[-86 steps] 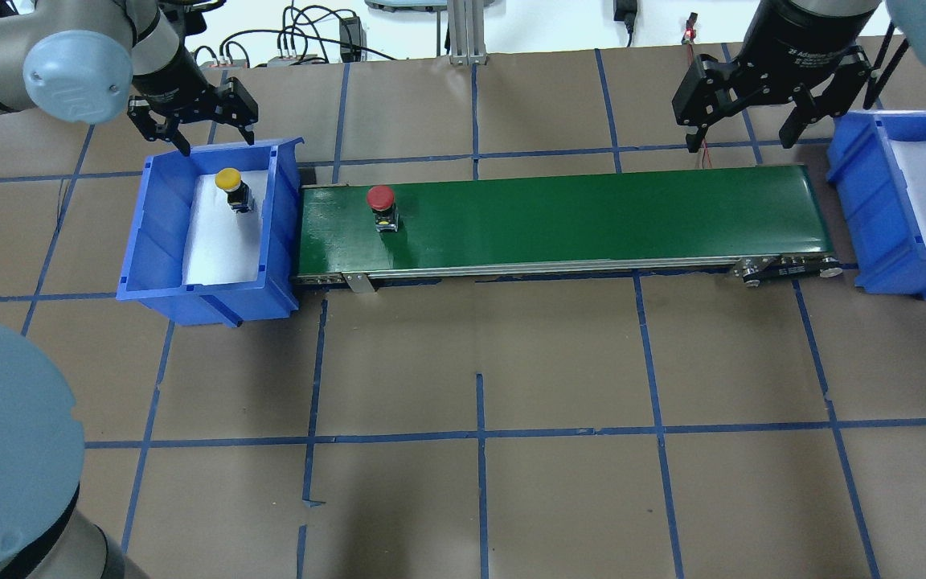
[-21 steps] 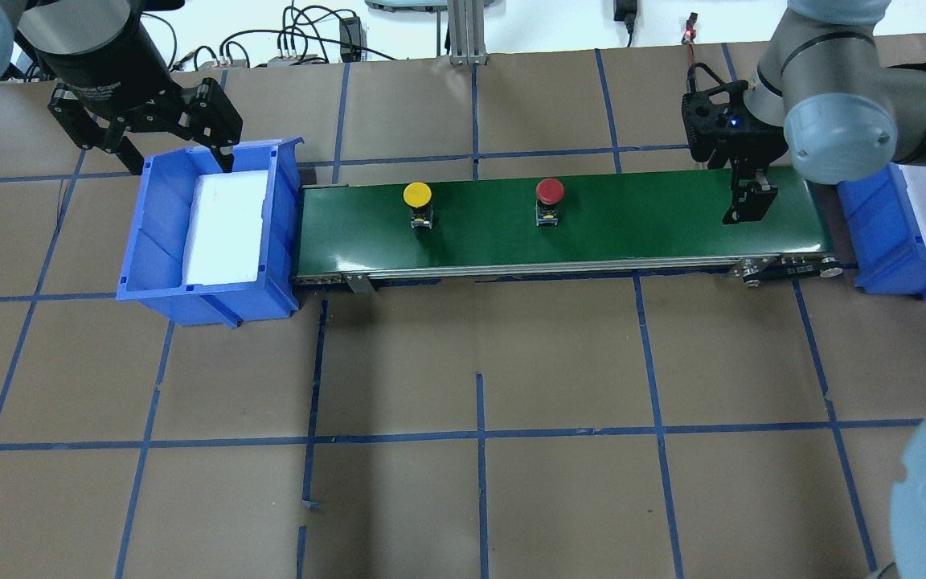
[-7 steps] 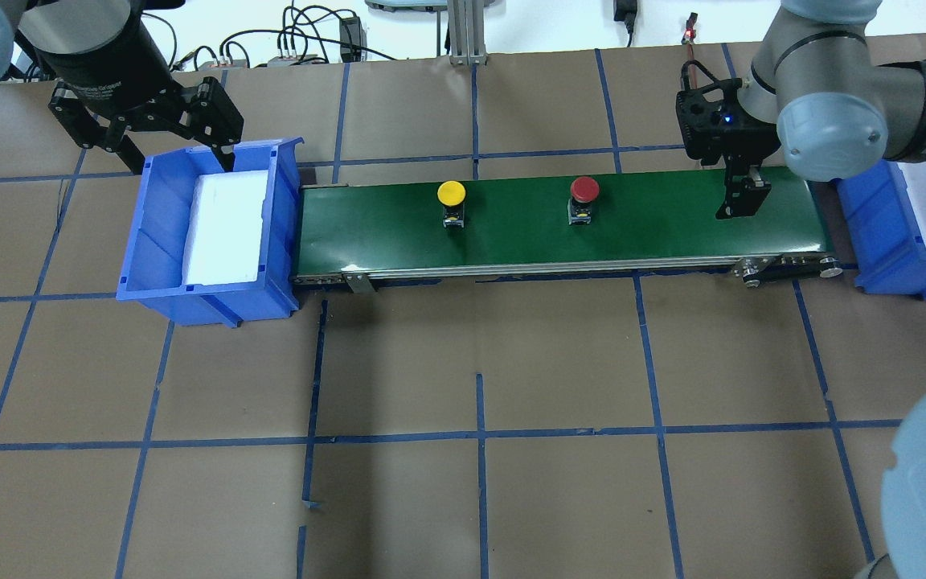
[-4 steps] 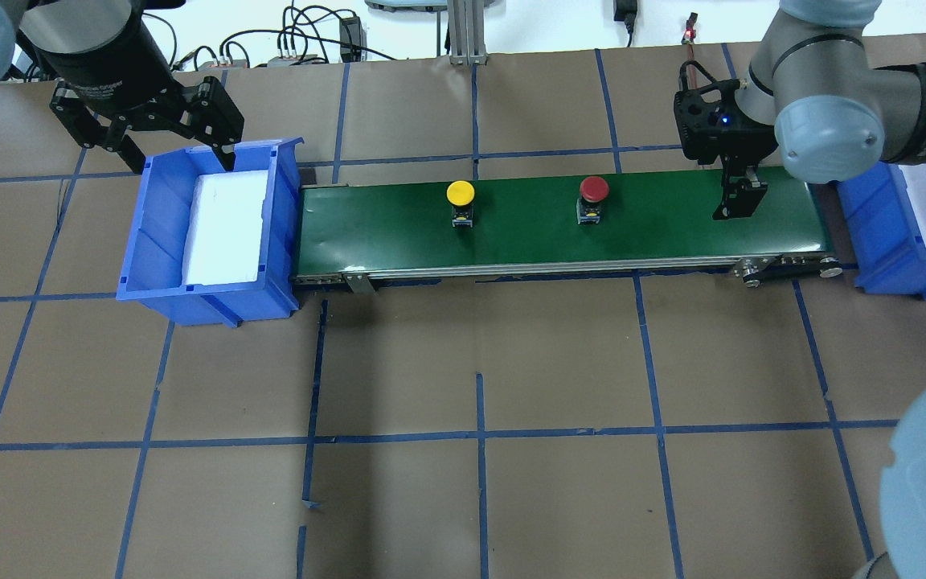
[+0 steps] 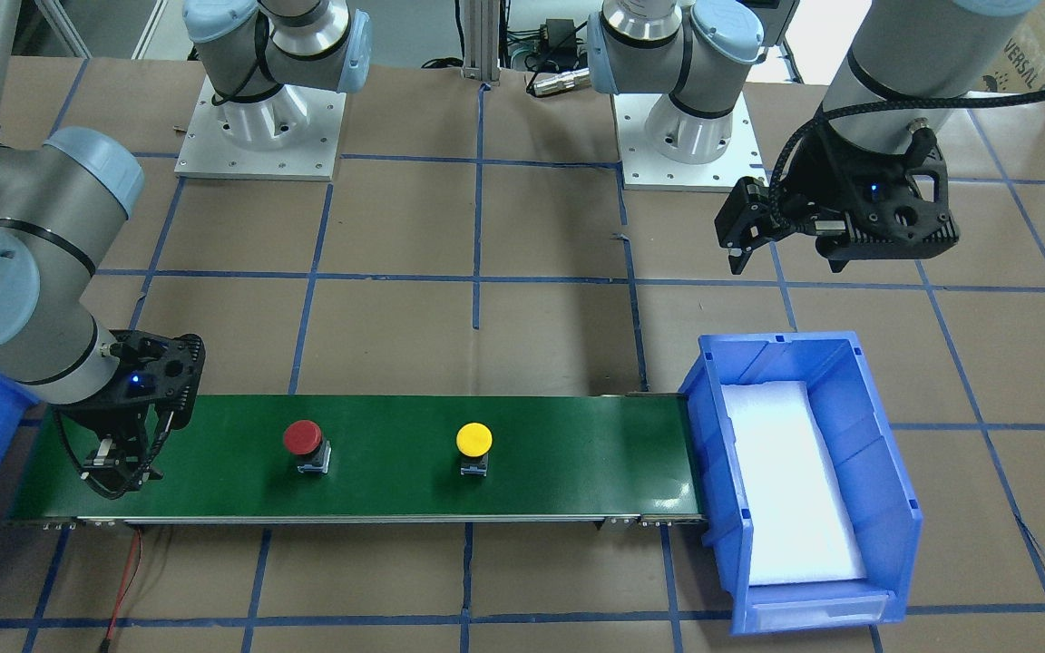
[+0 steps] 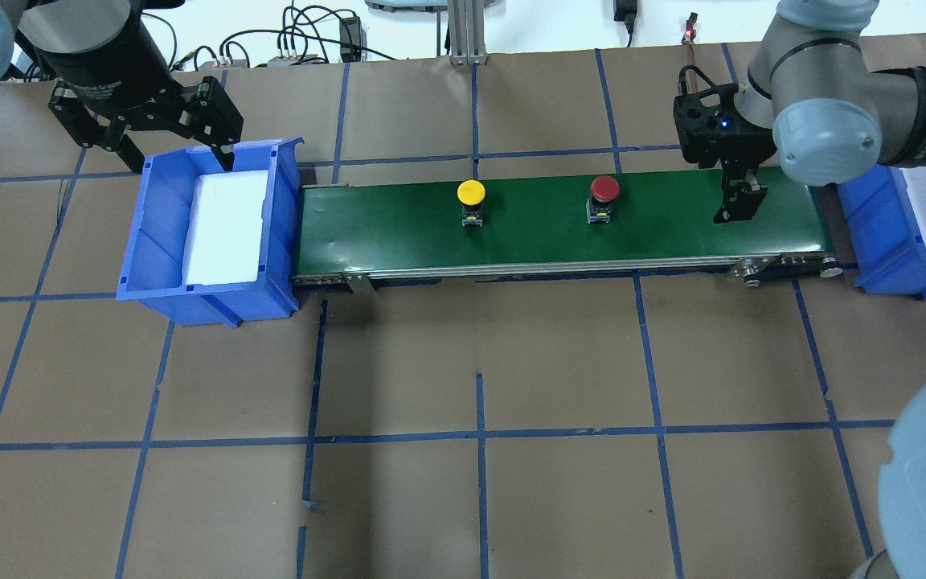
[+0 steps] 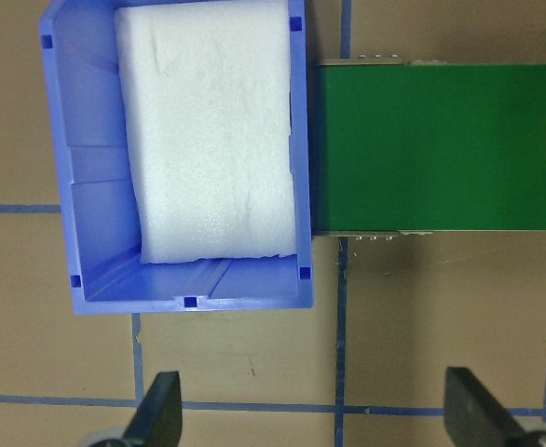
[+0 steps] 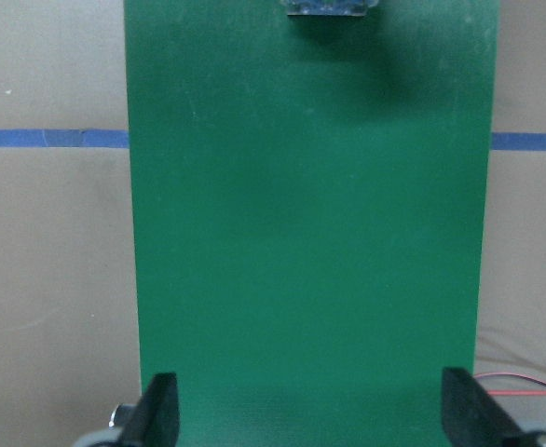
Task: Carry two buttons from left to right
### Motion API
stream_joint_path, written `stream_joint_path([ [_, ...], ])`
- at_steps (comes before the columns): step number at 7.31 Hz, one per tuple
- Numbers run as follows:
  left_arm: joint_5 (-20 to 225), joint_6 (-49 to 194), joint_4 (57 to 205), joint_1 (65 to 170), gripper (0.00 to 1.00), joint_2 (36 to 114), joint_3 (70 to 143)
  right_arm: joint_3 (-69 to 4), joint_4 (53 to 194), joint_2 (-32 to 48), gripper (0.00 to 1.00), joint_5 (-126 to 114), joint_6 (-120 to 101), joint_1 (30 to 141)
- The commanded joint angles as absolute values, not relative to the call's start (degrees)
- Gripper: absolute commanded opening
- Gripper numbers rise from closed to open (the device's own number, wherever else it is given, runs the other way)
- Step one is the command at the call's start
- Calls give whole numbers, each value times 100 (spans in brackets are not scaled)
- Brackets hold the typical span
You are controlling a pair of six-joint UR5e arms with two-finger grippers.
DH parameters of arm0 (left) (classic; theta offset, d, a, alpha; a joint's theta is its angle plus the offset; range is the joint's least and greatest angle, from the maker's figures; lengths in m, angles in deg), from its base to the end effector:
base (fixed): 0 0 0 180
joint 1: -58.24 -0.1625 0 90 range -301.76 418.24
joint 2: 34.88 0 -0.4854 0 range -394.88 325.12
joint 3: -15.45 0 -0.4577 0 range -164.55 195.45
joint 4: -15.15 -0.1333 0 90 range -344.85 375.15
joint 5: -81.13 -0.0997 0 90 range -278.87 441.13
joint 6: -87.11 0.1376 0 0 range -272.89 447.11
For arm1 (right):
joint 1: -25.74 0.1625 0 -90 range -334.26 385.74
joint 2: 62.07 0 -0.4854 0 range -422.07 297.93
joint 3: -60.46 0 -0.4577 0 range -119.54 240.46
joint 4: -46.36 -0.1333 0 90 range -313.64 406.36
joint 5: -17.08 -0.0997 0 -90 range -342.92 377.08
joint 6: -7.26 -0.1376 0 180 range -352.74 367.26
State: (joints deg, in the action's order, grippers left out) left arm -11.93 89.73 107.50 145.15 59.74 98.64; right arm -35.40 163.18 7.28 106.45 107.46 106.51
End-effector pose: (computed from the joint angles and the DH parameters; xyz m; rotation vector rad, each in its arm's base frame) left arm -0.0937 -0.6017 0.5261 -0.0126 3.0884 0.0084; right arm 0.0238 -0.6940 0.2754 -2.2388 2.2011 -0.0190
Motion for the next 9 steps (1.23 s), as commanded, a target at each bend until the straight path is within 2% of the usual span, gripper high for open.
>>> stream_joint_path([
  [1, -1195, 8966, 10752, 14516, 100, 5977, 9859, -3551, 16308, 710, 100, 10620, 10772, 10651],
  [9, -1195, 8949, 10744, 14516, 100, 5986, 9859, -3647, 16343, 683, 100, 10628, 10983, 10686],
])
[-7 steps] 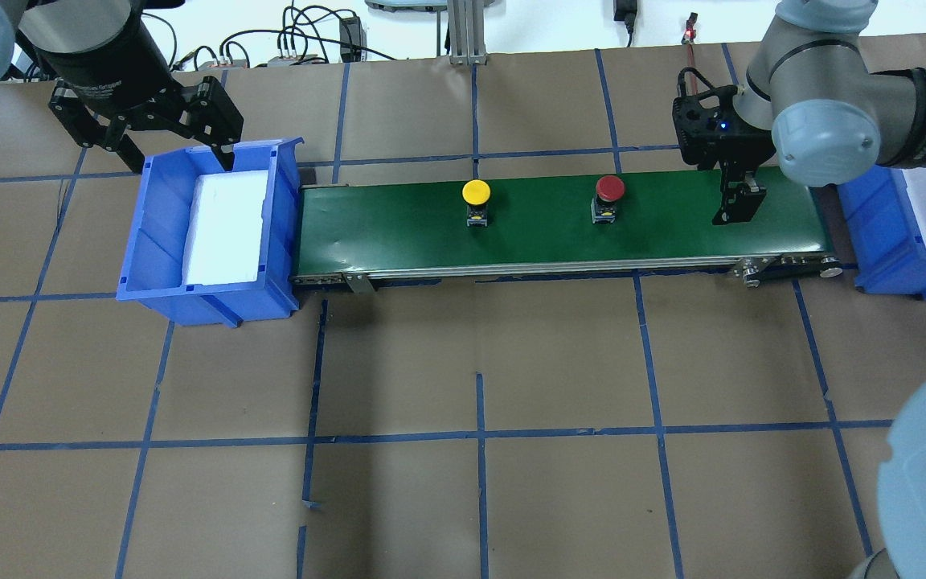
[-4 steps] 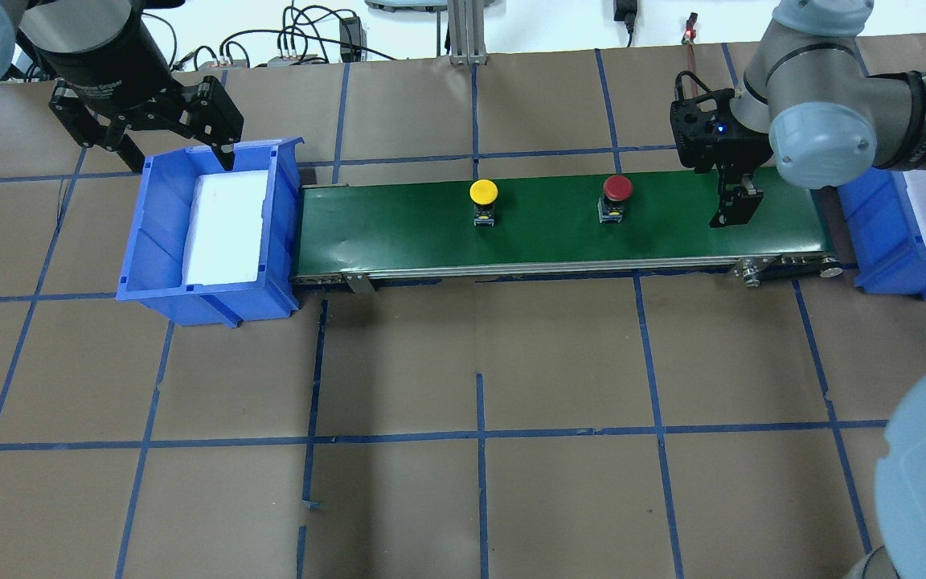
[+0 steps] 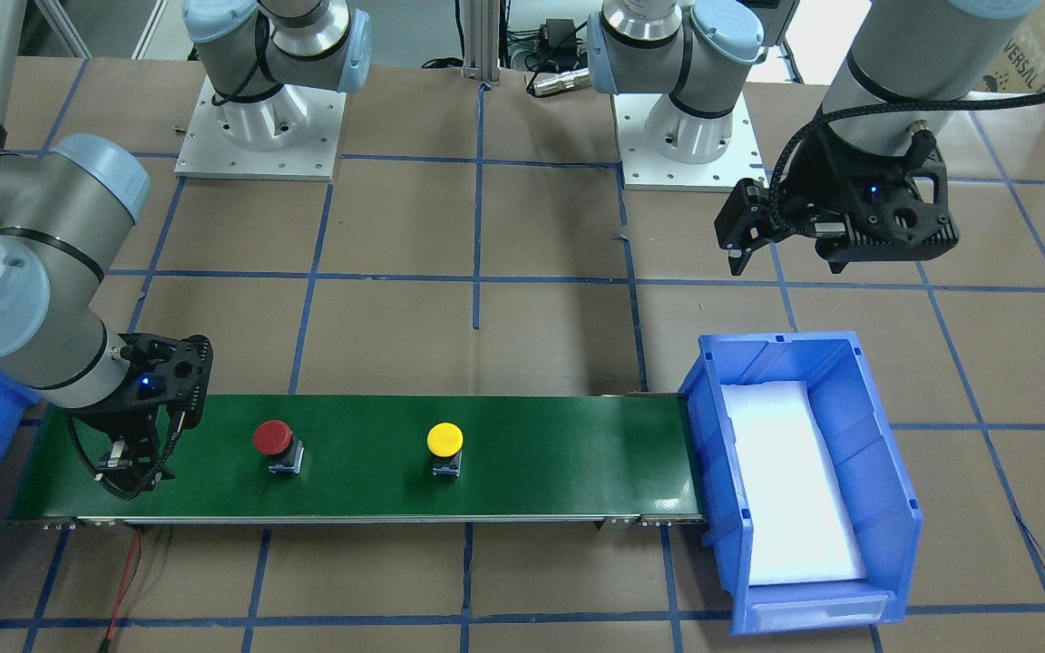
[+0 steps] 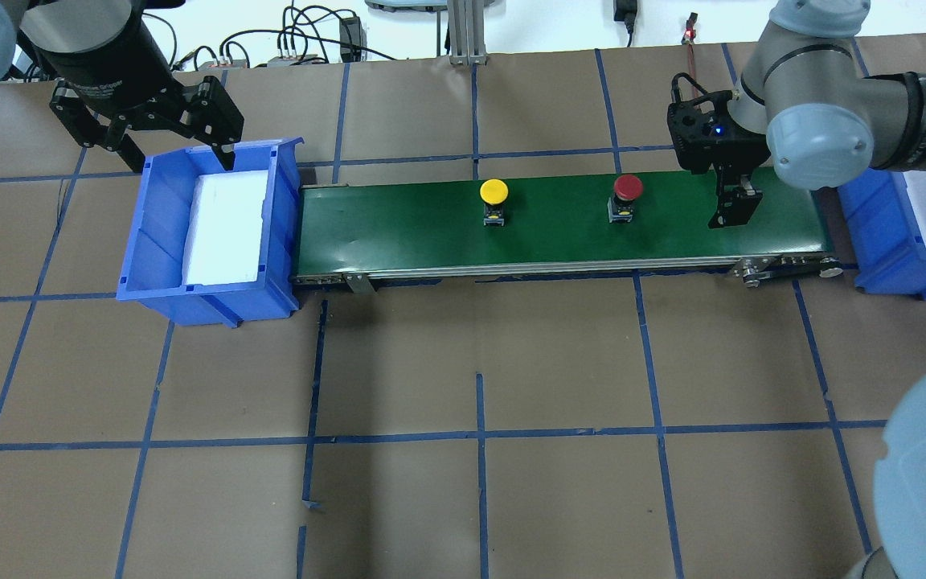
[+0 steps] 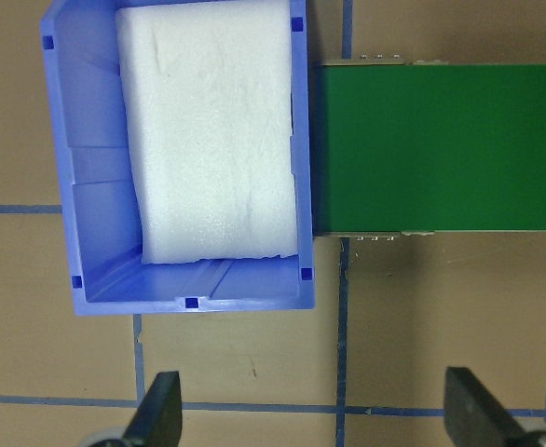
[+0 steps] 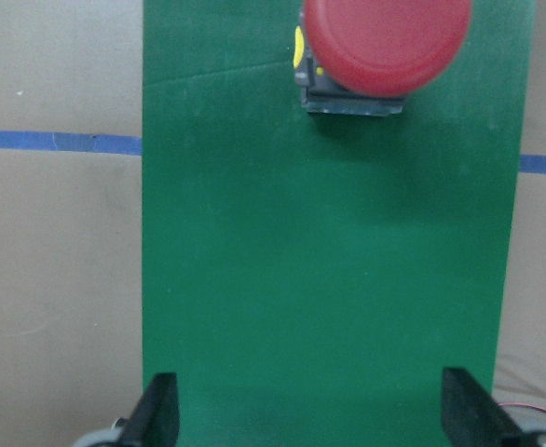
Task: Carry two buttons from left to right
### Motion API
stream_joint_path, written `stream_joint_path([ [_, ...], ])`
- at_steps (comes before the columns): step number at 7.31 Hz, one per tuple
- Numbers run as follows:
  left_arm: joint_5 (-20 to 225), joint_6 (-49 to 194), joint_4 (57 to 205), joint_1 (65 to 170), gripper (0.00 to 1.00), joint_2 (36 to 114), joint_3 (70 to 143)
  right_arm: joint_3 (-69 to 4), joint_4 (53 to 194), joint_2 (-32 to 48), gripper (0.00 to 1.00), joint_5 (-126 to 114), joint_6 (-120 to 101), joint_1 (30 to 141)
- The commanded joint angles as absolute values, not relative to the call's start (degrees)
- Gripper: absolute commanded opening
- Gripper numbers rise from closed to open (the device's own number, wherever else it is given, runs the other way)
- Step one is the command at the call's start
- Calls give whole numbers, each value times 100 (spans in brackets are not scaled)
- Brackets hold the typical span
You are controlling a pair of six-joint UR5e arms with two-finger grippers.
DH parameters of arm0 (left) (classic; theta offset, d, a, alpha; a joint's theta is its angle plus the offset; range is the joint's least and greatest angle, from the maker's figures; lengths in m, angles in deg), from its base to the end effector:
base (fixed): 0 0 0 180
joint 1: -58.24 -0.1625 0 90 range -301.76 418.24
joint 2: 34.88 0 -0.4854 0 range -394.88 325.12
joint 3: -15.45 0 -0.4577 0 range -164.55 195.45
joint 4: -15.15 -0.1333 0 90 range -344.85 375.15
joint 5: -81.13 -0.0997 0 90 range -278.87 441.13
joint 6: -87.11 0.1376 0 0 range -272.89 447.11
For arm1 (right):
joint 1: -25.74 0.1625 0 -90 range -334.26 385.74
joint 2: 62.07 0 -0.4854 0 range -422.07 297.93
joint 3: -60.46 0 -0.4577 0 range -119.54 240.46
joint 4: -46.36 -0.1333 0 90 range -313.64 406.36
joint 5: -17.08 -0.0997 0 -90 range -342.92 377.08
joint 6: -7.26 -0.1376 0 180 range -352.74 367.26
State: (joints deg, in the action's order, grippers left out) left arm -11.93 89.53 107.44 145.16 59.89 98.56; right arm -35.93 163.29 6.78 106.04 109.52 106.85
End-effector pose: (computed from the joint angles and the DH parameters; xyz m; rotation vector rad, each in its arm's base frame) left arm -0.0937 -0.6029 0.5255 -0.0177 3.0883 0.0085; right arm 0.0292 -0.6920 0.2649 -2.2718 2.1422 -0.0140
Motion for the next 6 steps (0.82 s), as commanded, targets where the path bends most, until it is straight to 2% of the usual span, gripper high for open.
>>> stream_joint_path([
  [1, -1195, 8949, 10744, 14516, 100, 5977, 9859, -3735, 16700, 684, 100, 10611, 10965, 10686],
  [6, -1195, 8949, 10744, 14516, 100, 5969, 9859, -3806, 16792, 622, 100, 10611, 10877, 10686],
])
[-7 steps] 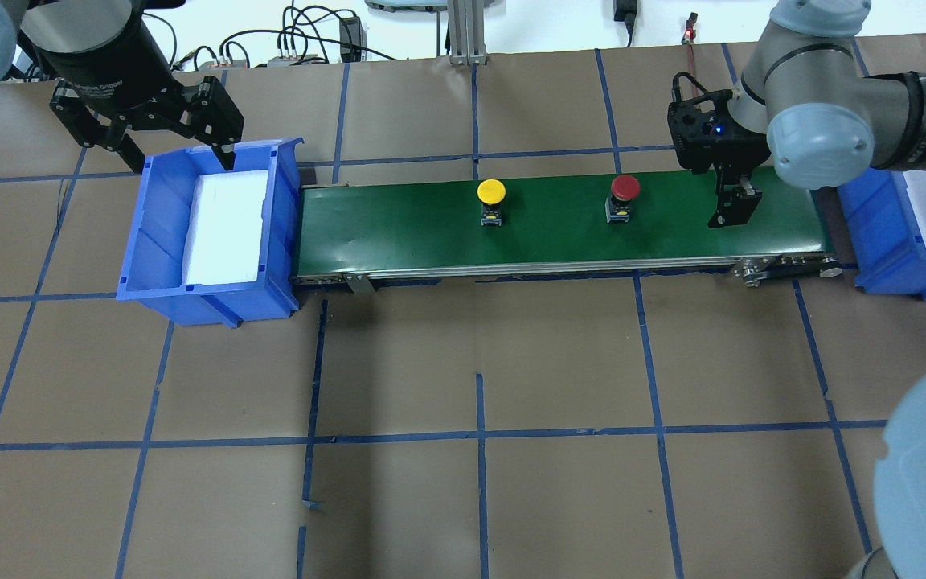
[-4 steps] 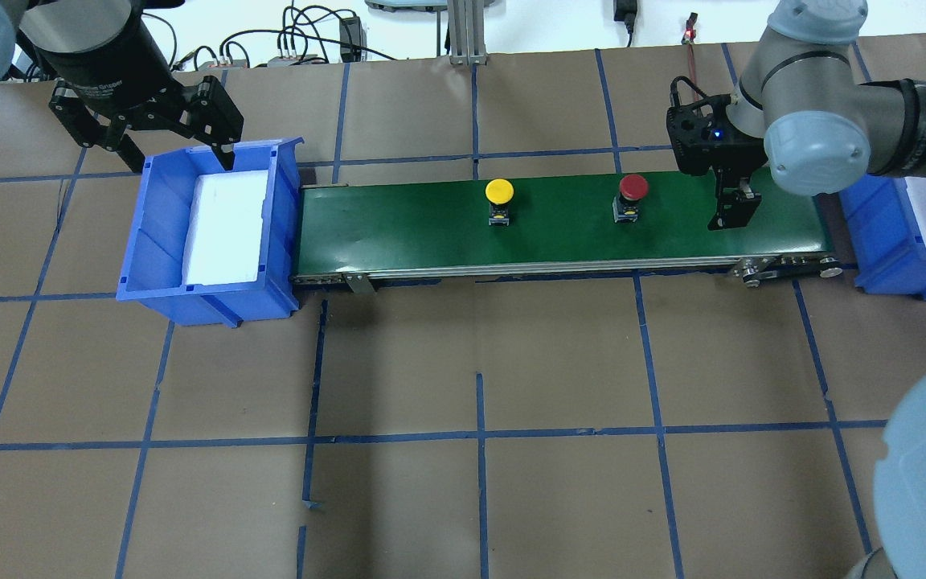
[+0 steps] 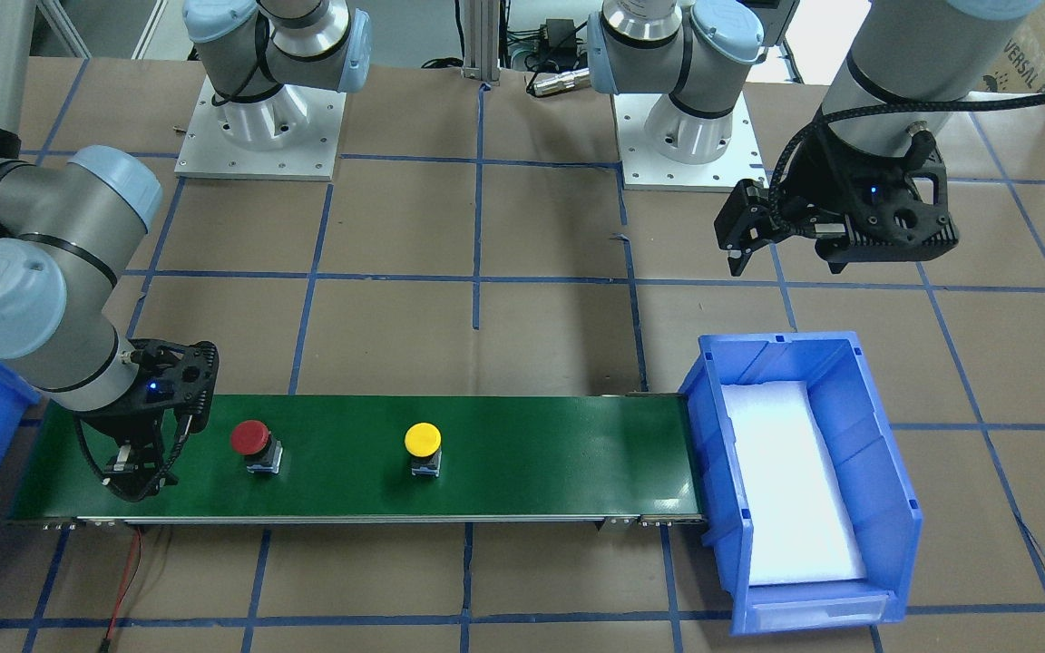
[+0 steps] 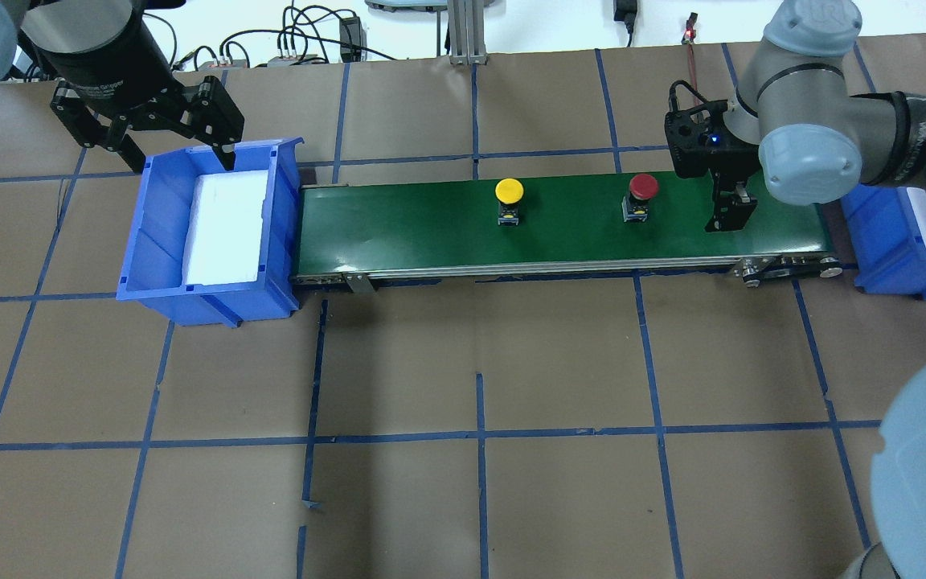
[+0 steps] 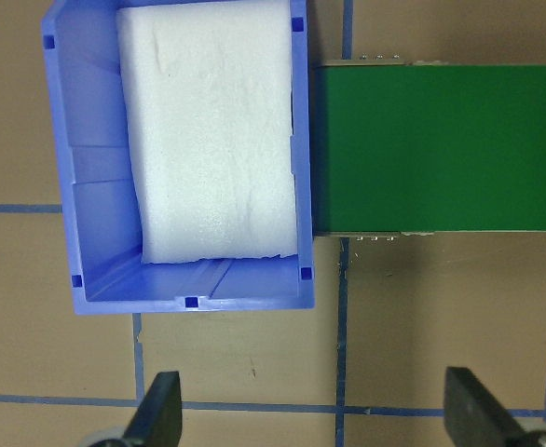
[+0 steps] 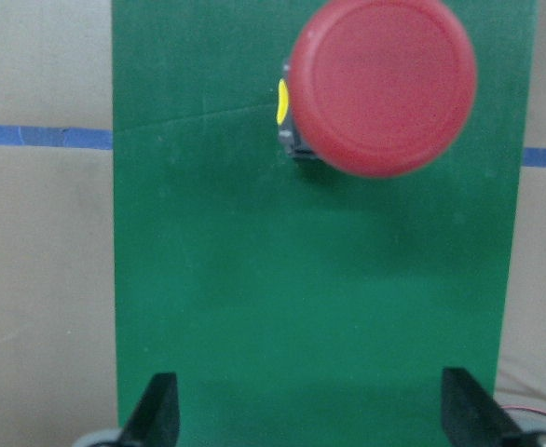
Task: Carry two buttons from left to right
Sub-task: 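Lower the right gripper onto the red button and grasp it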
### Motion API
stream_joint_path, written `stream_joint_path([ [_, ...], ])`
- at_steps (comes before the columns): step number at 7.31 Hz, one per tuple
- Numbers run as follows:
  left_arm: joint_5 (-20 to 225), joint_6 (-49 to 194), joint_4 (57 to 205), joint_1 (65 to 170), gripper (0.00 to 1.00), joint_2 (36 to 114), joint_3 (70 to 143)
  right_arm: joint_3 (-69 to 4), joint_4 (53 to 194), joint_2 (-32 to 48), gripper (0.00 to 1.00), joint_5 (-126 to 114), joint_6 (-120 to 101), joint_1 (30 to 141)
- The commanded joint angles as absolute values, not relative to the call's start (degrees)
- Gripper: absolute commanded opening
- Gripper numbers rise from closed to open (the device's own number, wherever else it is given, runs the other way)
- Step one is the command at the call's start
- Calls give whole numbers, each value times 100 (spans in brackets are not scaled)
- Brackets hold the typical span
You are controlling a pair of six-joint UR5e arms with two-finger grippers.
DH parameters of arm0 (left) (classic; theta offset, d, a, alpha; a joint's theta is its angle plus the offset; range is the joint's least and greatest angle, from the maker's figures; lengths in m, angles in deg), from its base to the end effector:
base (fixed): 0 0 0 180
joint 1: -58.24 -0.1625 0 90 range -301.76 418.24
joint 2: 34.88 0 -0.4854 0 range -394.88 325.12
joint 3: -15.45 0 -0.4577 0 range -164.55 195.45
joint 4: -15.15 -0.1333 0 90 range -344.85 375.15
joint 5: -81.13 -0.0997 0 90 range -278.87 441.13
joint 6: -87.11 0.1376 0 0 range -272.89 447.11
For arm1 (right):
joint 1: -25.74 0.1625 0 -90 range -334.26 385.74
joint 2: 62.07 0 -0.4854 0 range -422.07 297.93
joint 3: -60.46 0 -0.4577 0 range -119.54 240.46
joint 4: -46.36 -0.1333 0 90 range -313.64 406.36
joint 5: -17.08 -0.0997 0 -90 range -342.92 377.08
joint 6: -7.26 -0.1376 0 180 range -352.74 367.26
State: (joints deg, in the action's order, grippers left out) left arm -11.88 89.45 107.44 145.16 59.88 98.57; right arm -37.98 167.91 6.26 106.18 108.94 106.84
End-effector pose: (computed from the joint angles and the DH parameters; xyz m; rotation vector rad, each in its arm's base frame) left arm -0.0938 -0.6029 0.5255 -0.0198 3.0892 0.0084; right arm 0.0289 -0.6911 0.2490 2.2662 -2.1584 0.0426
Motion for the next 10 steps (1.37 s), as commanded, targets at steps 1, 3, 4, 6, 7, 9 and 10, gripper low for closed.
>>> stream_joint_path([
  [1, -1186, 8949, 10744, 14516, 100, 5960, 9859, -3806, 16783, 631, 100, 10611, 10877, 10686],
  [3, -1186, 8940, 10744, 14516, 100, 5960, 9859, -3798, 16774, 657, 100, 10611, 10825, 10686],
  [4, -1186, 8940, 10718, 14516, 100, 5951, 9859, -3797, 16774, 657, 100, 10611, 10825, 10686],
  [6, -1195, 8940, 10673, 14516, 100, 5969, 9868, -3797, 16783, 649, 100, 10611, 10824, 10686],
  [7, -1195, 8949, 10673, 14516, 100, 5960, 9877, -3797, 16783, 683, 100, 10611, 10816, 10686],
  [9, -1195, 8949, 10673, 14516, 100, 5969, 9877, -3789, 16809, 684, 100, 10611, 10807, 10686],
  [10, -1195, 8949, 10673, 14516, 100, 5960, 9877, -3797, 16809, 684, 100, 10611, 10790, 10686],
])
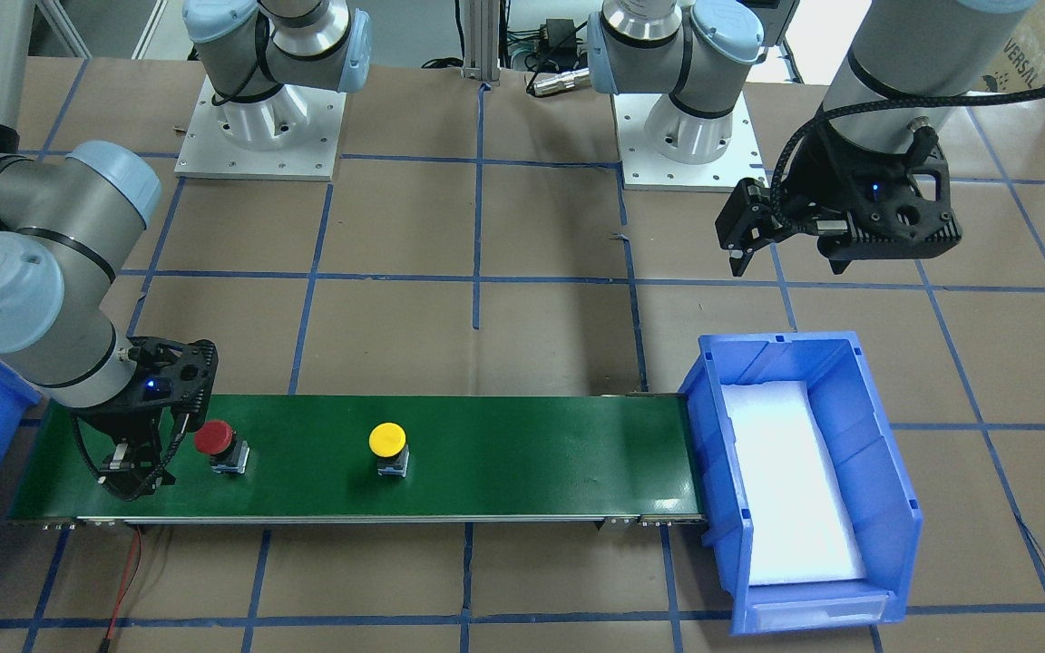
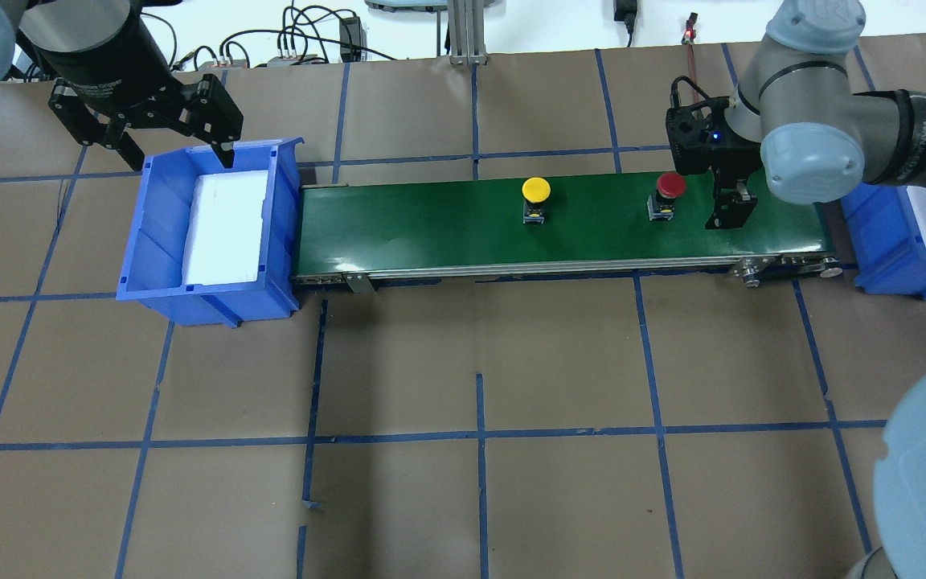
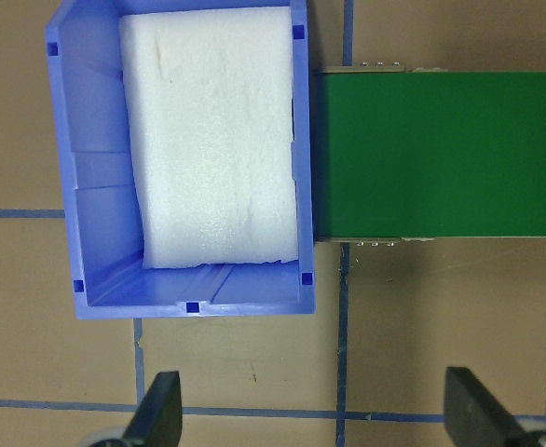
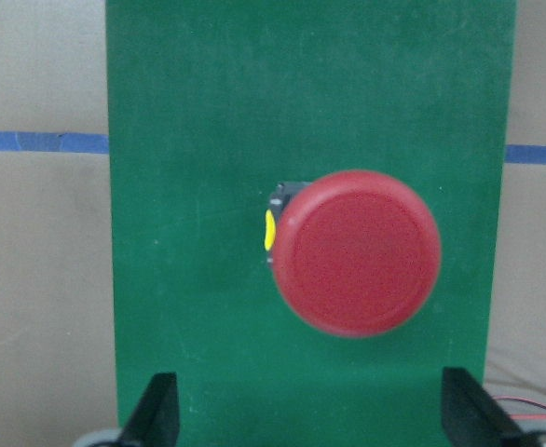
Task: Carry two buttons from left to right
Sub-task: 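Lower the right gripper onto the red button and grasp it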
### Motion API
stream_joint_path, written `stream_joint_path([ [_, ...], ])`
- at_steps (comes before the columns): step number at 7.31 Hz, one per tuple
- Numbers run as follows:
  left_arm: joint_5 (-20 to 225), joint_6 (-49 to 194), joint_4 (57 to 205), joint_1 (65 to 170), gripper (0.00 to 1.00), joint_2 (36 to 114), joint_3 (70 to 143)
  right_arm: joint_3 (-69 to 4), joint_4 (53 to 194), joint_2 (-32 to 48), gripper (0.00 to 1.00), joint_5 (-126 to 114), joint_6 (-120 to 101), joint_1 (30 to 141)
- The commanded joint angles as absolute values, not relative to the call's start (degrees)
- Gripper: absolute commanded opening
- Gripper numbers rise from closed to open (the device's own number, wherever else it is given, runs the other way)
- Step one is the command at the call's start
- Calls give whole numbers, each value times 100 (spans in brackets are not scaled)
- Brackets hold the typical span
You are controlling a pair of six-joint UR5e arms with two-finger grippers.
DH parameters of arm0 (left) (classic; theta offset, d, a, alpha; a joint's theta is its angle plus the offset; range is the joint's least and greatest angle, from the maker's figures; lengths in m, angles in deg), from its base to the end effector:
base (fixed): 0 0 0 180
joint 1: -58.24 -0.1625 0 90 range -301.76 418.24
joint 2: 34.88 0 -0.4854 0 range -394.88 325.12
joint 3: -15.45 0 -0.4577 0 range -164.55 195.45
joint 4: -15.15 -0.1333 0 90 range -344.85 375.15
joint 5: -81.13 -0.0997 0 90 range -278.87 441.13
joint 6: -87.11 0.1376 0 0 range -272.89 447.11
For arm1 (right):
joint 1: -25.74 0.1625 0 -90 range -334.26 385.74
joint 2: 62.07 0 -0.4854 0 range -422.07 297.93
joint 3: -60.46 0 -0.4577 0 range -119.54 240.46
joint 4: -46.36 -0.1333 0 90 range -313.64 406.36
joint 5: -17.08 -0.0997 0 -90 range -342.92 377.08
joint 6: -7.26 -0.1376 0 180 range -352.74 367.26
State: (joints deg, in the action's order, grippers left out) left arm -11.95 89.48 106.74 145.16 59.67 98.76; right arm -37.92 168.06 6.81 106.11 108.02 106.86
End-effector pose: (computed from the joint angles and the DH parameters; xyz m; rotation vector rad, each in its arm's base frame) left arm -0.0937 -0.6028 0.5270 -0.0195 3.0874 -0.0109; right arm 0.0293 -0.6910 0.2563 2.2420 -2.1689 0.0561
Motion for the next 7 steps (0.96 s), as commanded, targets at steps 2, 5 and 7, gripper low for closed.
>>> stream_joint_path([
  [2, -1204, 8949, 10673, 14516, 100, 5977, 9877, -3797, 16800, 684, 100, 10611, 10693, 10686],
  [5, -1195, 8949, 10673, 14516, 100, 5960, 9877, -3797, 16801, 675, 100, 10611, 10693, 10686],
  [7, -1195, 8949, 10665, 14516, 100, 5969, 9877, -3797, 16801, 684, 100, 10611, 10684, 10686],
])
